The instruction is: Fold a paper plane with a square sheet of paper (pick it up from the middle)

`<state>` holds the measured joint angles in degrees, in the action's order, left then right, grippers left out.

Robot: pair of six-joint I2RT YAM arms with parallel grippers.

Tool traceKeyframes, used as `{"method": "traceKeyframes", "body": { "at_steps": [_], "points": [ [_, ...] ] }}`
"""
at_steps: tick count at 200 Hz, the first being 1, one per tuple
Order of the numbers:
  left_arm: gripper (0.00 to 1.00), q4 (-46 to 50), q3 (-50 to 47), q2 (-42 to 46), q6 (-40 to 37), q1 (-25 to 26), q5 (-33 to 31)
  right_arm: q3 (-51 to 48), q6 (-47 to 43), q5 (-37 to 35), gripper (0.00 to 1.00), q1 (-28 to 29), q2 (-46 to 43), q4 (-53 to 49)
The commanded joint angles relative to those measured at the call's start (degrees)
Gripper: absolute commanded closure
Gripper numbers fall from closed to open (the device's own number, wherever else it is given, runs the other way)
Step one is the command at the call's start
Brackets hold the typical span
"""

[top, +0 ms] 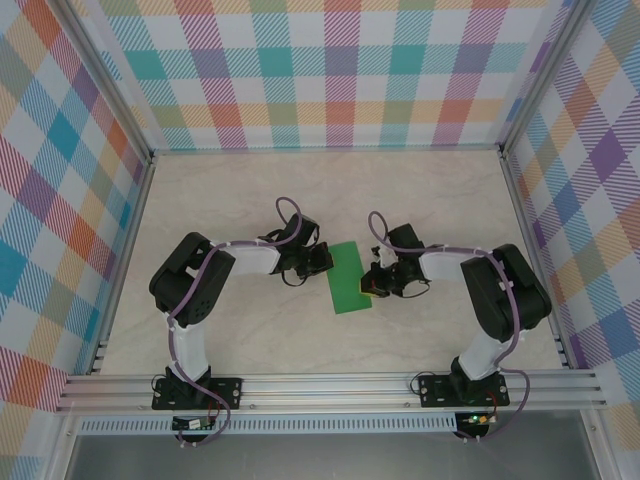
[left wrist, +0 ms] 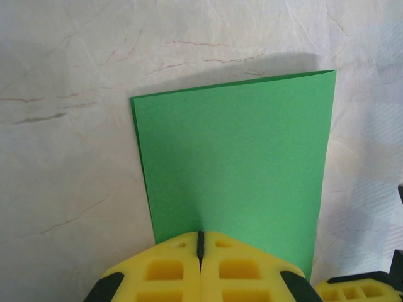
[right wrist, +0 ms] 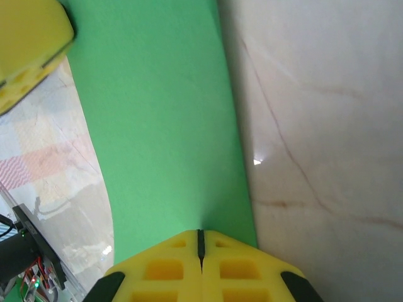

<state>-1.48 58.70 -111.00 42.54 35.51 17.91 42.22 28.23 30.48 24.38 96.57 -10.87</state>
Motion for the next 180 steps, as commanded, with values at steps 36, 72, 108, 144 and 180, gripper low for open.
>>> {"method": "traceKeyframes", "body": {
  "at_steps": [36,72,108,144,180],
  "points": [
    [1.00,16.3,-4.3,-7.6,-1.3,0.2,-9.9,-7.9,2.7,-3.6,0.99,0.1,-4.1,-8.6],
    [1.00,16.0,-4.2,-7.3,-1.8,0.2,-9.9,-9.9,4.2,-6.0,0.99,0.2,-7.9,-10.3],
    [1.00,16.0,-3.4,-6.9,-2.8,0.2,-9.8,-7.8,5.0,-10.5,0.99,0.5,-11.3,-13.8],
    [1.00,16.1,0.3,-5.5,-4.5,0.2,-7.6,-1.3,4.1,-11.0,0.98,2.4,-14.0,-15.8],
    [0.92,14.5,7.3,-1.9,-3.5,-0.2,0.0,3.8,5.0,-11.0,0.94,5.7,-10.8,-14.1]
  ]
}}
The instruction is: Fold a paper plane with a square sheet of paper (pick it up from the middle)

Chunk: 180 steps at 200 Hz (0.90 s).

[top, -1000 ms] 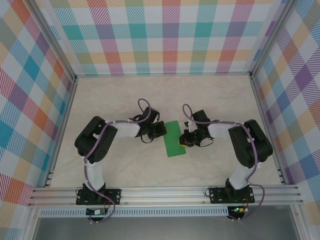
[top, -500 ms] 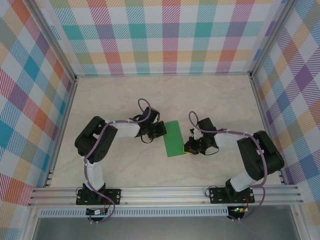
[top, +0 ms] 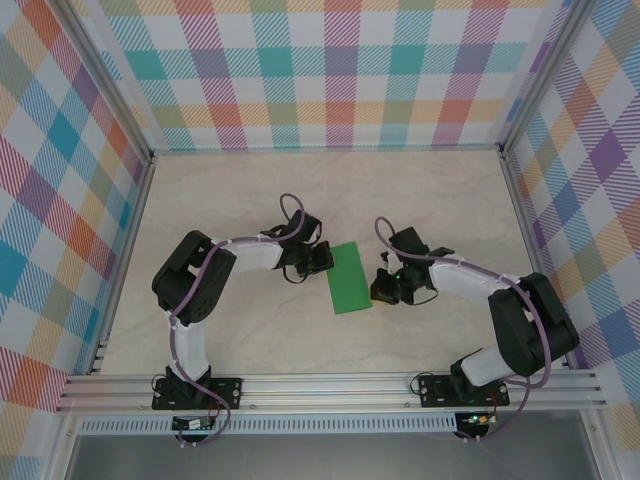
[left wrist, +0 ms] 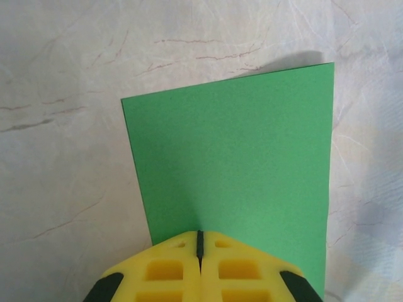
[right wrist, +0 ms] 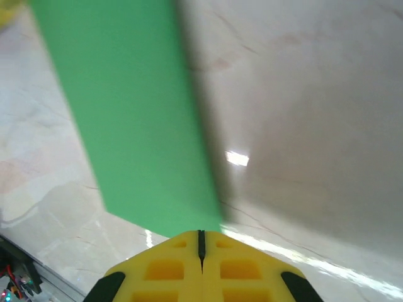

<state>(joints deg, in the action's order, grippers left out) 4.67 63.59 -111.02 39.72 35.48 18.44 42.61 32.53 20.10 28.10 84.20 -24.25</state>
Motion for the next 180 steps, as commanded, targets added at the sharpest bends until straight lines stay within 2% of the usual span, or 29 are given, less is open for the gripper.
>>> {"method": "traceKeyframes", "body": {
  "at_steps": [1,27,55,82,131,166,180],
  "points": [
    [0.92,8.4,2.6,-1.8,-0.7,-0.2,-0.5,3.6,0.7,-0.6,0.94,2.0,1.7,-0.7],
    [0.81,9.9,6.8,0.7,-0.7,-0.8,-0.5,5.4,1.6,-1.1,0.90,3.6,4.8,1.6],
    [0.71,11.7,6.9,4.3,-0.4,-2.6,-2.4,6.3,3.3,-2.1,0.87,4.7,9.2,3.6],
    [0.65,14.3,3.8,9.5,-0.1,-4.7,-6.1,6.0,4.9,-3.1,0.87,6.0,12.6,4.3],
    [0.46,17.3,-3.0,18.3,0.7,-7.6,-12.6,4.4,12.0,-1.0,0.86,10.7,14.0,8.2],
    [0.36,17.5,-7.4,23.1,2.2,-9.2,-14.9,9.8,17.0,-0.7,0.85,15.2,19.0,11.4],
    [0.29,18.6,-8.7,25.2,2.4,-9.7,-17.1,13.3,18.1,-0.1,0.85,15.7,21.6,12.2]
  ]
}}
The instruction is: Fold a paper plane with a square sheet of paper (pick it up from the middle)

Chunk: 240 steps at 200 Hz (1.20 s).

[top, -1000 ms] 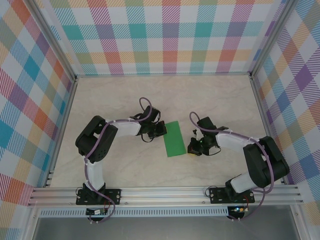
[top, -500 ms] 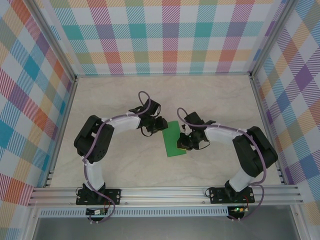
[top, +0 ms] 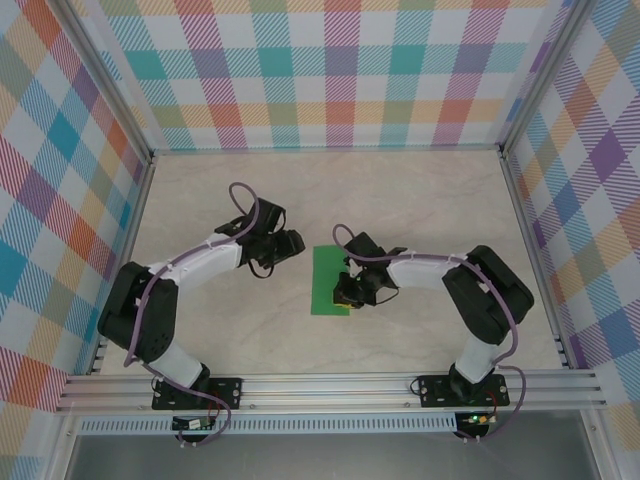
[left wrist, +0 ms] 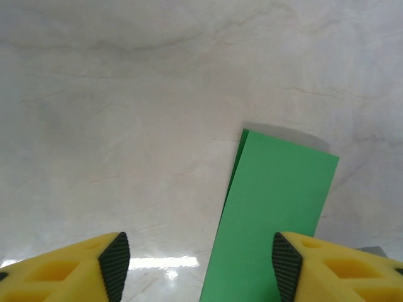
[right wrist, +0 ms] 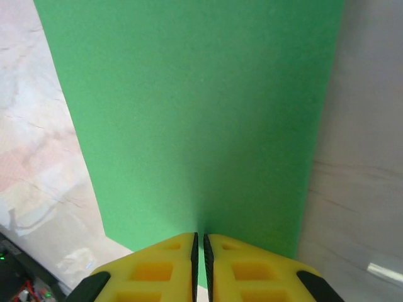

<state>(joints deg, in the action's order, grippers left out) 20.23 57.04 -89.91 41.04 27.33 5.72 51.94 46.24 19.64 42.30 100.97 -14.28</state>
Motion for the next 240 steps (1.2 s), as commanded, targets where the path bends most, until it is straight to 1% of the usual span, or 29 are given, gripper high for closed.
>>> {"method": "traceKeyframes", "body": {
  "at_steps": [1,14,31,47,55,68,85,123,147,173,199,214,240],
  "points": [
    [0.28,3.2,-2.2,4.3,1.1,-1.6,-4.7,4.2,4.4,0.4,0.85,1.5,5.0,2.3],
    [0.19,6.0,-2.6,6.0,0.9,-2.1,-8.5,7.8,3.6,0.4,0.85,1.5,6.3,1.6],
    [0.08,8.9,-3.2,8.9,0.6,-3.3,-12.4,12.1,0.8,-1.9,0.83,1.5,5.8,-1.5],
    [0.01,10.0,-4.2,11.5,0.4,-4.5,-14.0,16.1,-2.2,-3.8,0.78,1.1,5.6,-4.8],
    [0.00,10.2,-4.7,12.6,0.1,-5.2,-14.0,18.3,-3.5,-4.1,0.75,0.8,6.2,-6.5],
    [0.00,10.3,-5.2,14.0,-0.3,-6.2,-13.6,21.4,-5.0,-4.9,0.69,0.3,7.7,-8.5],
    [0.00,9.5,-5.9,14.9,-0.5,-7.3,-11.3,24.3,-6.1,-6.1,0.66,-0.8,10.2,-10.1],
    [0.00,6.8,-6.9,15.8,0.1,-7.8,-6.3,29.6,-7.5,-6.6,0.65,-3.4,15.2,-11.4],
    [0.00,6.1,-6.3,14.6,-0.2,-7.8,-3.2,33.2,-8.3,-7.2,0.65,-4.6,18.5,-13.2],
    [0.00,4.4,-6.5,13.6,-0.8,-7.8,0.9,34.7,-8.4,-9.0,0.65,-5.5,20.8,-15.9],
    [0.03,2.8,-7.2,13.6,-1.0,-7.4,3.9,33.4,-6.8,-13.5,0.66,-6.5,20.3,-19.1],
    [0.10,2.3,-7.4,13.5,-1.0,-6.9,5.0,30.6,-5.0,-16.5,0.66,-7.1,18.3,-19.8],
    [0.17,1.1,-8.1,12.9,0.2,-5.2,6.9,24.1,-1.8,-20.3,0.67,-7.6,12.9,-19.5]
  ]
}}
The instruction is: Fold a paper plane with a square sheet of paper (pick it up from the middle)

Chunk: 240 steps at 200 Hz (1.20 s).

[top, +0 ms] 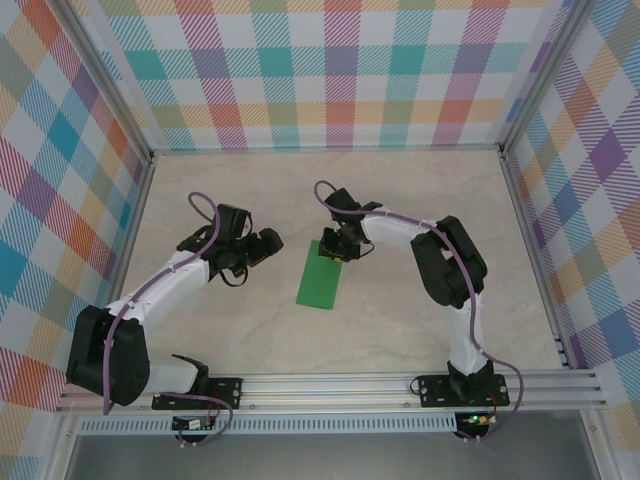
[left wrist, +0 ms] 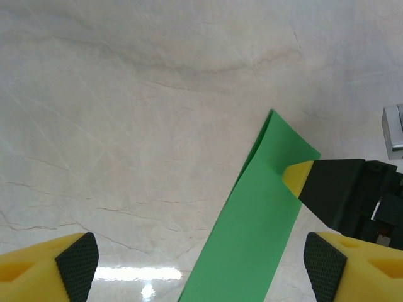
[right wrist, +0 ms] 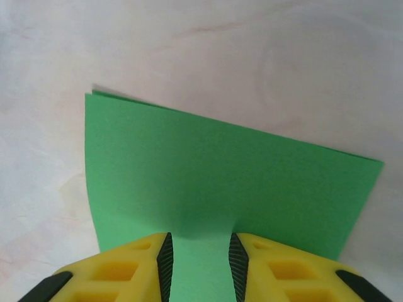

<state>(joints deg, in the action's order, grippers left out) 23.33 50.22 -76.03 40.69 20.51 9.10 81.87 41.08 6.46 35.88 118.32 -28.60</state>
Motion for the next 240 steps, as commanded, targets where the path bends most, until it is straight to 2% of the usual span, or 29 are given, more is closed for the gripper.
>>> {"method": "traceKeyframes", "body": {
  "at_steps": [1,31,68,85,116,131,146,205,240],
  "points": [
    [0.17,-2.2,-1.3,-1.0,0.7,1.7,3.6,-6.1,3.5,-7.2,0.67,-1.2,-4.6,-5.1],
    [0.29,-8.0,-3.3,-2.6,4.9,6.0,6.3,-13.2,4.0,-6.5,0.68,-1.6,-12.0,-0.4],
    [0.45,-16.2,-4.6,-4.9,10.7,13.7,7.1,-21.4,-3.1,4.1,0.70,-3.5,-21.0,9.7],
    [0.53,-17.8,-4.4,-5.7,12.3,16.5,6.0,-23.9,-4.7,8.7,0.76,-3.9,-22.5,11.6],
    [0.73,-21.6,-4.2,-9.4,15.0,20.5,6.1,-28.5,-4.5,15.2,0.94,-4.0,-22.1,15.8],
    [0.81,-22.3,-3.0,-12.3,15.3,22.7,6.5,-29.8,-4.1,16.5,0.99,-4.3,-21.7,17.4],
    [0.87,-22.0,-1.9,-14.9,15.4,24.2,6.3,-31.2,-3.6,18.2,1.00,-4.7,-21.3,19.8],
    [0.98,-22.6,0.0,-19.8,15.6,25.3,5.0,-32.0,-4.7,19.0,1.00,-4.9,-19.3,21.1],
    [1.00,-23.4,1.0,-21.5,15.6,25.4,6.0,-32.4,-5.5,18.8,1.00,-5.1,-17.8,21.3]
  ]
}}
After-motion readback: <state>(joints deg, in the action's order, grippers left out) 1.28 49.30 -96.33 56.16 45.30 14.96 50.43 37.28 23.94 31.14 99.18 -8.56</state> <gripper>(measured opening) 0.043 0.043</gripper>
